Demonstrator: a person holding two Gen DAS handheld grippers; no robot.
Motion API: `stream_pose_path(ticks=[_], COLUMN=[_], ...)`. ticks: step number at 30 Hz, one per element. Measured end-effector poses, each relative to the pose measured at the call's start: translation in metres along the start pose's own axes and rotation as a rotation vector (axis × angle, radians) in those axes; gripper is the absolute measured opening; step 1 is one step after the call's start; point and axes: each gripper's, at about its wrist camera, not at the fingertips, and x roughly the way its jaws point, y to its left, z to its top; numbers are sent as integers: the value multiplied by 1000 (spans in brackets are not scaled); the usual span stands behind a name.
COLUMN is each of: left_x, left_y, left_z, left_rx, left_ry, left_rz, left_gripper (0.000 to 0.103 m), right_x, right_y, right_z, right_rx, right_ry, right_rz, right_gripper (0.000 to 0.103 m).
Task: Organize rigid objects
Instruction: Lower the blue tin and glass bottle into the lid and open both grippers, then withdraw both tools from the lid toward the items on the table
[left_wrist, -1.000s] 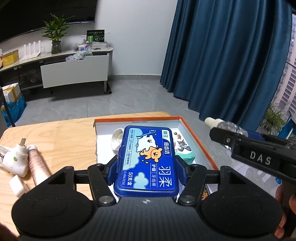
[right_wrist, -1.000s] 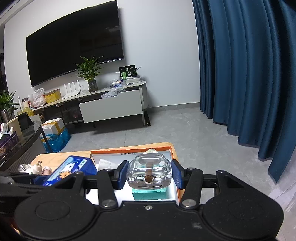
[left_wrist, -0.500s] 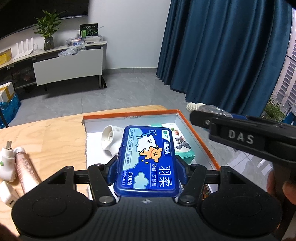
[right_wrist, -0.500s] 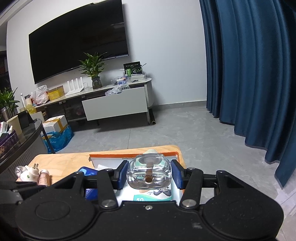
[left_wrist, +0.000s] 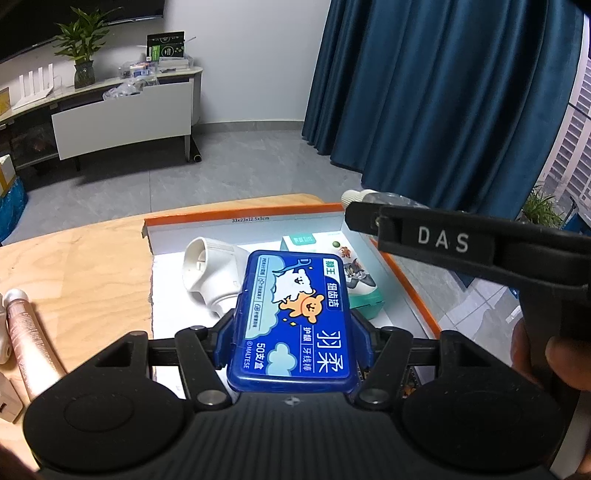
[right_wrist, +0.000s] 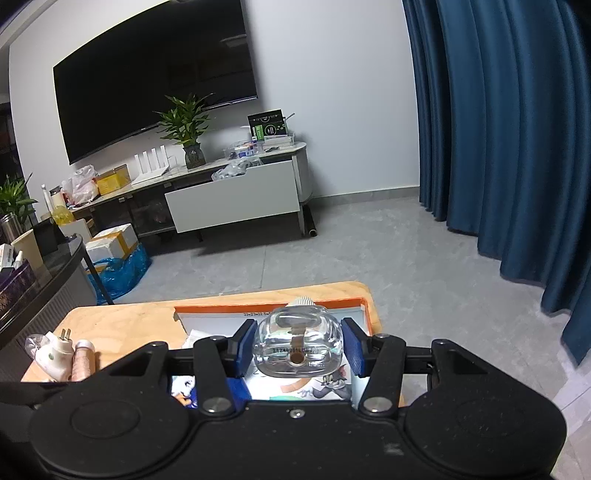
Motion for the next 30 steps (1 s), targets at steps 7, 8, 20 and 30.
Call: stream_pose_path(ticks=[7, 8, 20, 30], left_x=[10, 12, 21, -16], left_y=[-2, -2, 4, 18], left_z=[2, 2, 3, -1], left_rx=[15, 19, -6, -77], left_ry=[39, 46, 83, 30], left_rz=[-38, -46, -92, -40], left_gripper=[62, 63, 73, 85], right_x=[14, 15, 30, -9], right_y=[-5, -5, -14, -2], right_z=[-1, -1, 0, 4], right_rx=[27, 31, 54, 23], right_ry=[39, 41, 57, -14], right_rz=[11, 13, 30, -13], right_gripper=[60, 60, 68, 71])
